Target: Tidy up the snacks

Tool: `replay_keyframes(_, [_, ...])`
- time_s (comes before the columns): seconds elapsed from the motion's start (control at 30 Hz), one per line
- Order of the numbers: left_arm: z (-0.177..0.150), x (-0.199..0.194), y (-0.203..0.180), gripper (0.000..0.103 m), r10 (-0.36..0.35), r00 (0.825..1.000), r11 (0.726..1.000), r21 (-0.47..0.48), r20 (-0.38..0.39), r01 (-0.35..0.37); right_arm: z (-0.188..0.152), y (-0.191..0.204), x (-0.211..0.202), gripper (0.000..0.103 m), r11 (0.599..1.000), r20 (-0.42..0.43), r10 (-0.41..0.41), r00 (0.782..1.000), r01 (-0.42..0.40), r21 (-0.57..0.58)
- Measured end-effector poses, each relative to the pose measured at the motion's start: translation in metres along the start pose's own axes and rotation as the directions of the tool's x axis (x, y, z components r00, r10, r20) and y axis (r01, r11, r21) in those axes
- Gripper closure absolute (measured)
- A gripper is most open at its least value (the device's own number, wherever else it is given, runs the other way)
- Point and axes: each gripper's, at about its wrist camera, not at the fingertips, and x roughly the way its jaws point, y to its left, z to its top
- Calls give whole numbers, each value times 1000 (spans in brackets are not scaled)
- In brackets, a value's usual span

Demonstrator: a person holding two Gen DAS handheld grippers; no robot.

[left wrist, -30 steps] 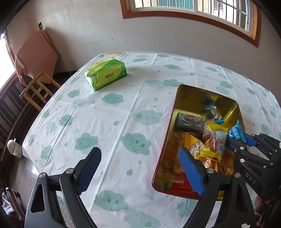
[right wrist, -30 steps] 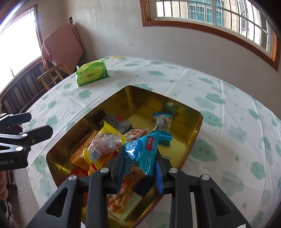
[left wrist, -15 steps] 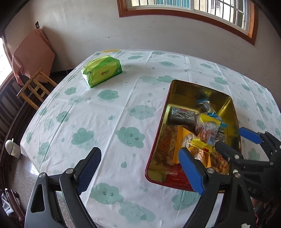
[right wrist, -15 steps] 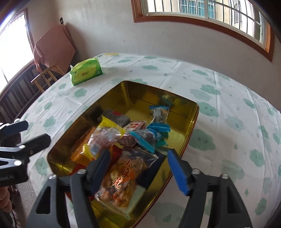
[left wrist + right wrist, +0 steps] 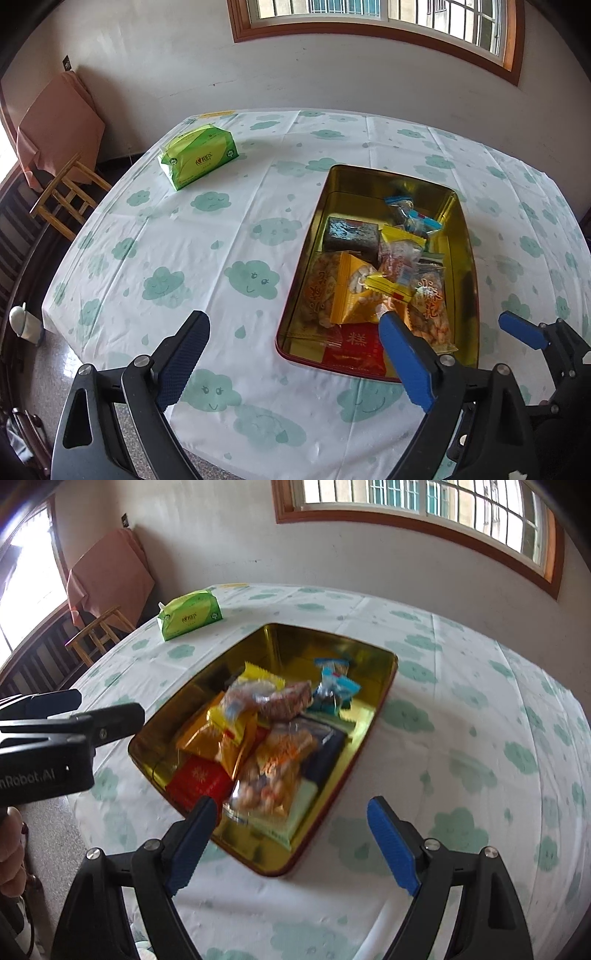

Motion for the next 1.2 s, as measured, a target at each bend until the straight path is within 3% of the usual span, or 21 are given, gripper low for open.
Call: replay_keyframes(1.2, [-7, -6, -14, 10, -13, 1000, 1000, 19, -14, 13, -17, -4, -2, 18, 999, -19, 13, 1000, -12, 30])
